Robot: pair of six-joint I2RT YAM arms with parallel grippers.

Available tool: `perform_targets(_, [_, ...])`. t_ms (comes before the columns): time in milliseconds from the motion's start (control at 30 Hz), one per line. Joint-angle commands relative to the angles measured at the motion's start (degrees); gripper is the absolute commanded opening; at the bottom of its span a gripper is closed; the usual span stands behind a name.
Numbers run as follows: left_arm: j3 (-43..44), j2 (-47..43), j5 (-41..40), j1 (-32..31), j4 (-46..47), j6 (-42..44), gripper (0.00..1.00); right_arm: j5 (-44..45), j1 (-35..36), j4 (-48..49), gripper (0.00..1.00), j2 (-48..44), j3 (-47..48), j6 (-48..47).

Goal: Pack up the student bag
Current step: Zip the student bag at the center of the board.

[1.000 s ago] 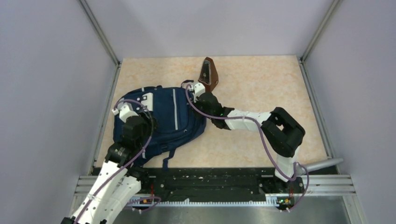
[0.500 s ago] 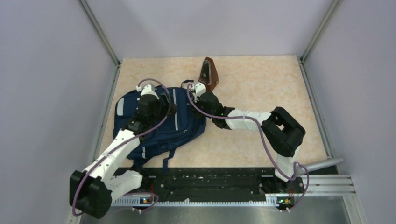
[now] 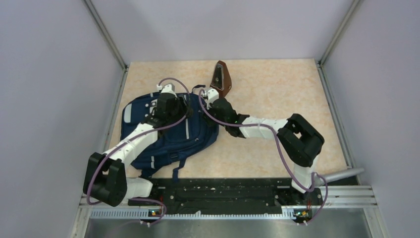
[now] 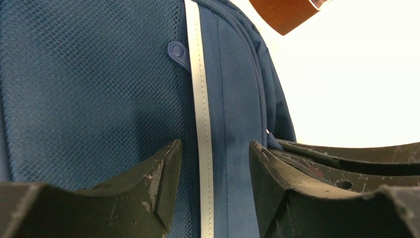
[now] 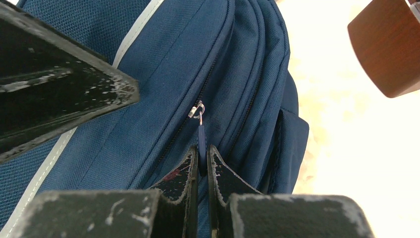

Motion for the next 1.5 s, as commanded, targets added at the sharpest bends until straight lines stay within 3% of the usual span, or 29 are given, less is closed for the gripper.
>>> perform_targets(0, [3.8,3.0,1.2,-0.2,2.6,2.1,0.55,0.3,-0.9,-0.2,0.00,-3.2,-0.8,0.5])
perform_targets(133, [4.9,6.0,2.1,-0.2,1.8,3.0,0.44,0.8,-0.9,-0.5,0.00,-3.7,-1.1,0.5])
perform_targets(467, [4.6,8.3,9.8,-4.6,5.3,7.7,0.00,3.2,-0.9,-5.0,0.00,-8.7,-3.6,-0.5])
perform_targets(667, [4.0,6.3,13.7,-8.6,3.9,11.1,0.00,6.5,-2.5,-13.1,0.00,-12.2,-3.8,0.2])
perform_targets(967, [-2.6,-2.0,13.0,-13.4,-0.3,11.7,0.00,6.2,-7.9,-20.2,0.00,-16.8,-4.9,-0.7])
perform_targets(1267, [-6.5,-10.3,12.3,-14.8,-8.3,11.6,0.00,-1.3,-9.4,-19.3,0.00,-16.9,-3.4,-7.5])
perform_targets(1467, [-3.9,-16.6,6.1,-15.5,-18.2,11.5,0.00,-3.5,-9.4,-18.6,0.00,-16.6,-2.9,-9.6])
